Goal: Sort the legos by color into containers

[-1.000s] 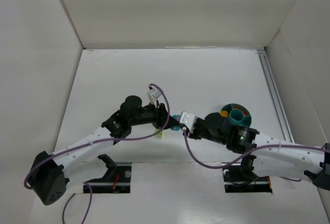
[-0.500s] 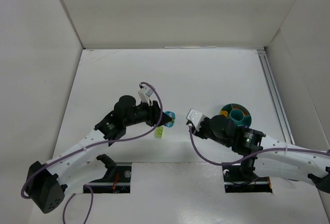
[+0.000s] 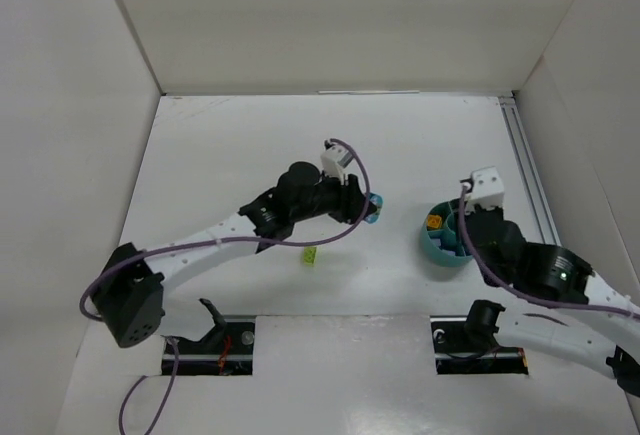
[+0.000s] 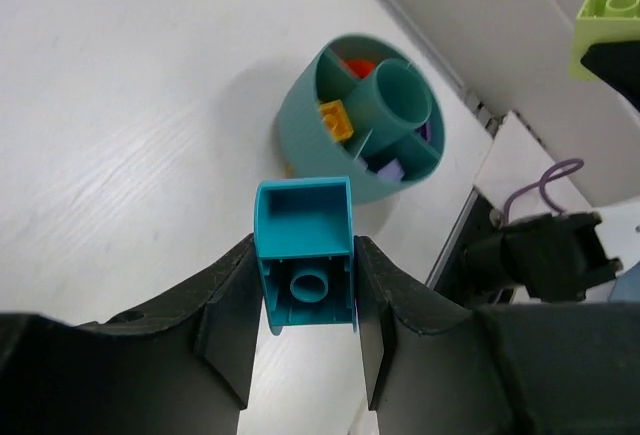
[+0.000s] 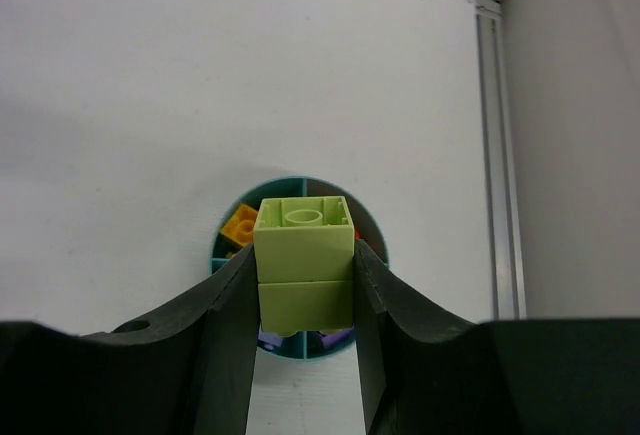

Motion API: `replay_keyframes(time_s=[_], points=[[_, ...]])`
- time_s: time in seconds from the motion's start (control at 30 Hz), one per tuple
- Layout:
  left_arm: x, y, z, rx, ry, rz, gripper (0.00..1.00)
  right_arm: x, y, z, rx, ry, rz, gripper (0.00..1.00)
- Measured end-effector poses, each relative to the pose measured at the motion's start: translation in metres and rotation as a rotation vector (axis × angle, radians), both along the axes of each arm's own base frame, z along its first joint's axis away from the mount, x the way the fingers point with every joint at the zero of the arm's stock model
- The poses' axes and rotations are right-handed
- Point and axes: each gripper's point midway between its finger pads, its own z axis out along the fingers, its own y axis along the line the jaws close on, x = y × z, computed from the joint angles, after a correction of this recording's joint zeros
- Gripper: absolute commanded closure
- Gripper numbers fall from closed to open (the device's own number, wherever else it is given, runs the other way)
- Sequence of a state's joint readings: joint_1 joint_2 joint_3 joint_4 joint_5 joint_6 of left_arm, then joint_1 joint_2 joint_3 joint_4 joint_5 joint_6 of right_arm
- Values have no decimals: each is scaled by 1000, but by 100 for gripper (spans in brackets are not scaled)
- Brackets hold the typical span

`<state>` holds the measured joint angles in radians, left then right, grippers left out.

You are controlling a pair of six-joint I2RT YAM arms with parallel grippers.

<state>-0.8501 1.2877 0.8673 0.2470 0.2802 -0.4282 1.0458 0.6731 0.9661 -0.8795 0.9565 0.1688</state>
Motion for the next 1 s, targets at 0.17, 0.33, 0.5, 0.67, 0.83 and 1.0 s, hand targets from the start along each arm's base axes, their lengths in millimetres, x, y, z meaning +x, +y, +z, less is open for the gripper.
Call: replay_keyframes(time_s=[0.17, 0.33, 0.5, 0.67, 0.83, 1.0], points=[[17, -69, 18, -71, -92, -56, 100, -15, -42, 18, 76, -66, -104, 89], [18, -132, 11, -117, -162, -77, 100, -22, -61, 19, 89, -86, -145, 89], [4, -171, -3, -164, -195, -131, 100, -24, -68, 18, 64, -82, -162, 89], [11, -199, 10, -236, -233, -158, 100, -25, -72, 24, 72, -95, -177, 88], [15, -219, 15, -285, -257, -190, 100, -27, -76, 25, 89, -103, -178, 88], [15, -232, -5, -265, -240, -209, 100, -31, -82, 26, 106, -111, -179, 88]])
